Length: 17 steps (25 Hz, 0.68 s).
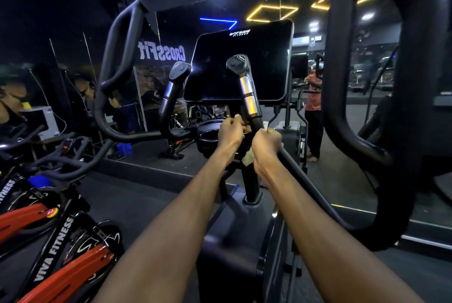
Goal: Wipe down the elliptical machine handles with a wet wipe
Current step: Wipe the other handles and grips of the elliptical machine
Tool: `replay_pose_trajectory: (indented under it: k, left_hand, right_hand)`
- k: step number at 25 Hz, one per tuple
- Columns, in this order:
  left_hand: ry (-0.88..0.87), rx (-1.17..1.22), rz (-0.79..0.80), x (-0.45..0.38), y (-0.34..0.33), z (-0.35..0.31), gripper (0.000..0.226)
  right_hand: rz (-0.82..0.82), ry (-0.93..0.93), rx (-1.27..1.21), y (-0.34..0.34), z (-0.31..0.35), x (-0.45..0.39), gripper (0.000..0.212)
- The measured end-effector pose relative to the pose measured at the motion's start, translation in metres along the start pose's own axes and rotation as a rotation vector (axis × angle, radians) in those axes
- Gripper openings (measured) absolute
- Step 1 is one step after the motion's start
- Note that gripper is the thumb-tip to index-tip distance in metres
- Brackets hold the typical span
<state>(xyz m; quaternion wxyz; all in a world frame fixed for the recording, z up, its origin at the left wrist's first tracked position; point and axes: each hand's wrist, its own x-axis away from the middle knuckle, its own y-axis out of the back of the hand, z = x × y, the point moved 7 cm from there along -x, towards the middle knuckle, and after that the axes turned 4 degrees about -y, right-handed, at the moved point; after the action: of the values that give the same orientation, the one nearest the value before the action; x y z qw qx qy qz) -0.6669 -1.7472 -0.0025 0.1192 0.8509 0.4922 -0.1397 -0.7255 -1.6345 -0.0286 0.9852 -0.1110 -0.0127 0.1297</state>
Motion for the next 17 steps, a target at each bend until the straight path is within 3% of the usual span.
replay_pose_trajectory:
  k: [3, 5, 7, 9, 12, 17]
  left_hand:
    - [0.015, 0.006, -0.018, 0.016, 0.02, 0.001, 0.024]
    - [0.035, 0.012, 0.012, 0.032, 0.03, -0.002, 0.032]
    - [0.09, 0.061, 0.153, 0.051, 0.036, -0.005, 0.045]
    - [0.078, 0.131, 0.228, 0.068, 0.045, -0.01, 0.041]
    - [-0.068, -0.024, 0.035, 0.087, 0.084, -0.024, 0.015]
    - [-0.046, -0.044, -0.234, 0.145, 0.147, -0.036, 0.019]
  right_hand:
    - [0.0, 0.153, 0.038, 0.016, 0.013, 0.028, 0.044]
    - [0.049, 0.224, -0.011, 0.019, 0.021, 0.048, 0.034]
    - [0.124, 0.246, -0.007, 0.013, 0.023, 0.067, 0.029]
    - [0.196, 0.218, -0.019, 0.002, 0.018, 0.079, 0.024]
    - [0.354, 0.158, -0.036, -0.016, 0.006, 0.095, 0.024]
    - [0.554, 0.106, 0.013, -0.018, -0.013, 0.143, 0.018]
